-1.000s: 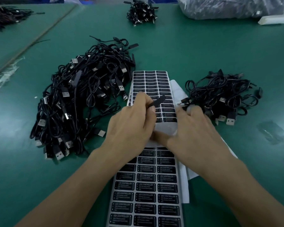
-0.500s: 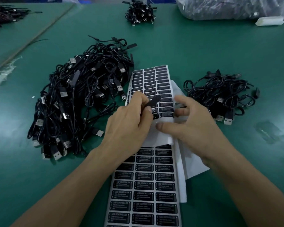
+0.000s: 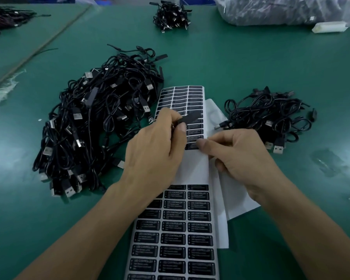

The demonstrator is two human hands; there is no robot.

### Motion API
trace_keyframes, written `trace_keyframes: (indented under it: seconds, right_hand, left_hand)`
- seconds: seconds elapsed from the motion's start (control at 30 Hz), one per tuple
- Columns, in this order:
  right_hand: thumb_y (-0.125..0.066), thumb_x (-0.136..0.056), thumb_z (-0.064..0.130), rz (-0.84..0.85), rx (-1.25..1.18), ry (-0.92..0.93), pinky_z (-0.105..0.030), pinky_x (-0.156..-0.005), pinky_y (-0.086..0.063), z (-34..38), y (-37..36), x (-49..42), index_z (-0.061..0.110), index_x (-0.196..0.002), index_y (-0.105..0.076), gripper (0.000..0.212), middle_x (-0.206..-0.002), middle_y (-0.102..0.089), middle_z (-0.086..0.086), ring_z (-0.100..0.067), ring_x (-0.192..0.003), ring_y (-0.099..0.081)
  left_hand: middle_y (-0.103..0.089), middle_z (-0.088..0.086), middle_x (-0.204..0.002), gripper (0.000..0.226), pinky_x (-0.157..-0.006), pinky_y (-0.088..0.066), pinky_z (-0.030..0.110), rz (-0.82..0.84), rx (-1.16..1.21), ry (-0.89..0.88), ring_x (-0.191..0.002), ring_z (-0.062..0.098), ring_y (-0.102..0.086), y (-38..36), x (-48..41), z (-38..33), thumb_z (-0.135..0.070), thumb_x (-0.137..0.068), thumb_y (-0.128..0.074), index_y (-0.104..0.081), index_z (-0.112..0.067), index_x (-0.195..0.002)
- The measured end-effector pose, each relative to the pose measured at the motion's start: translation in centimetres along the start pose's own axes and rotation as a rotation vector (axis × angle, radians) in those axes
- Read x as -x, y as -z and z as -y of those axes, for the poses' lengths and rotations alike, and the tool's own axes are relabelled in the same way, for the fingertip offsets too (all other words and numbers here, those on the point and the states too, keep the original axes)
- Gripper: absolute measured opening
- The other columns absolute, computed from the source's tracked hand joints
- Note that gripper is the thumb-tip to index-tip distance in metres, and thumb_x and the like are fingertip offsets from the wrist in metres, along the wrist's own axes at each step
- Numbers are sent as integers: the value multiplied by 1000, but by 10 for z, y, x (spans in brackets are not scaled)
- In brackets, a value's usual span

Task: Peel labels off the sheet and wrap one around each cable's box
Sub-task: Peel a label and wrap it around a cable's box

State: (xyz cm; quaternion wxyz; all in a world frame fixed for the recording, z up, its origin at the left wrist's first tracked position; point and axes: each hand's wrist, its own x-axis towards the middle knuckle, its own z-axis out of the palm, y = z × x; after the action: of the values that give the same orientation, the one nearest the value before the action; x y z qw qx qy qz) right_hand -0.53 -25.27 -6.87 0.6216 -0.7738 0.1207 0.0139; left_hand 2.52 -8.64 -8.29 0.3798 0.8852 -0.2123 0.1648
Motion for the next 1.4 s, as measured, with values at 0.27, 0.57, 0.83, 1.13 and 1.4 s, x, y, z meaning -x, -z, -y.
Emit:
trace_keyframes:
  seconds: [0.27, 0.57, 0.83, 1.13, 1.4]
  right_hand:
    - [-66, -91, 3, 47, -134, -129, -10, -33, -30, 6, 2, 0, 9, -83, -75, 14, -51, -62, 2, -2, -36, -48]
    - [-67, -92, 8, 133, -59, -106, -15, -39, -35, 4, 5, 0, 7, -78, -73, 15, -58, -63, 0, -3, -45, -52]
    - [-63, -96, 11, 146, -10, -64, -10, -40, -34, 3, 3, 1, 8, -78, -74, 21, -52, -60, 7, 1, -43, -47]
    - [-64, -96, 13, 136, -1, -48, -6, -41, -34, 0, 2, 1, 6, -79, -73, 20, -48, -55, 14, 5, -38, -46]
    - [-61, -98, 12, 143, 28, -26, -7, -42, -34, -1, -2, 0, 3, -83, -74, 21, -51, -57, 11, 5, -40, -47]
  left_hand:
    - [-70, -11, -79, 9, -65, -52, 48, 159, 200, 99, -69, 13, -63, -5, 4, 6, -33, -104, -39, -44, -29, -96]
    - [-70, -21, -80, 11, -59, -45, 20, 139, 342, 160, -66, 4, -60, -4, 2, 8, -31, -96, -36, -46, -27, -94]
    - [-67, -13, -77, 22, -51, -49, 29, 108, 255, 60, -60, 15, -58, 0, 4, 0, -38, -85, -60, -39, -34, -88]
    - [-70, 0, -76, 51, -44, -30, 13, 73, 202, -21, -48, 7, -42, 3, 2, -2, -14, -79, -78, -29, -29, -77]
    - [-71, 0, -74, 51, -48, -31, 8, 125, 238, 5, -51, 4, -45, 2, 2, 2, -5, -78, -79, -31, -23, -74]
